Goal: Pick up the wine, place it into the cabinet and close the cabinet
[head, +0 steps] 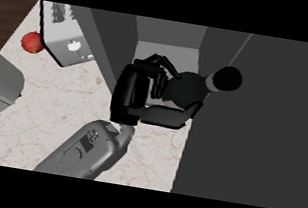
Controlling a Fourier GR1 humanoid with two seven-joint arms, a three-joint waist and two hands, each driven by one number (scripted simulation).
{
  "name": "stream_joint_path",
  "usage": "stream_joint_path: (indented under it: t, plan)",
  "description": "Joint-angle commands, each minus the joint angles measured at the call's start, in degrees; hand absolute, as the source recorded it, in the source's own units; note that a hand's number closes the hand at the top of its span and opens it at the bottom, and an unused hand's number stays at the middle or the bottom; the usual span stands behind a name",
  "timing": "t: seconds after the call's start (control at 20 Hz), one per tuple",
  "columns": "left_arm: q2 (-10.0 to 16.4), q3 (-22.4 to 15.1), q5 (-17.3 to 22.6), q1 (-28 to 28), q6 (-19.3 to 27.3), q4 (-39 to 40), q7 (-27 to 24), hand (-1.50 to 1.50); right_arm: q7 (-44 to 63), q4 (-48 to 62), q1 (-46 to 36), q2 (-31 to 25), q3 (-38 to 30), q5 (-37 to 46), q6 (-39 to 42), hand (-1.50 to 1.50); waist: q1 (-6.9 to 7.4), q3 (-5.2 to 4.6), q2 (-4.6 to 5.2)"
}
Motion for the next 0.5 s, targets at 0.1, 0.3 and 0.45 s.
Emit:
stream_joint_path:
  t: [0.1, 0.3, 0.45]
  plan:
    - [-0.01, -0.34, -1.32, -0.59, 0.13, 7.18, -4.89, 1.50, 1.70, -6.00, 1.10, 0.74, 0.00, -2.03, -0.99, -1.50, 0.12, 0.01, -0.01]
    - [-0.01, -0.35, -1.27, 2.27, -2.58, 12.67, -11.06, 1.50, -2.56, -3.02, 2.42, 1.06, -0.97, -3.50, 1.11, -1.50, 0.14, 0.02, 0.08]
    - [-0.01, -0.46, -0.92, -1.75, 0.94, 13.68, -10.03, 1.50, -0.70, -6.80, 6.12, 0.45, -0.71, -4.86, 2.23, -1.50, -0.21, 0.03, 0.01]
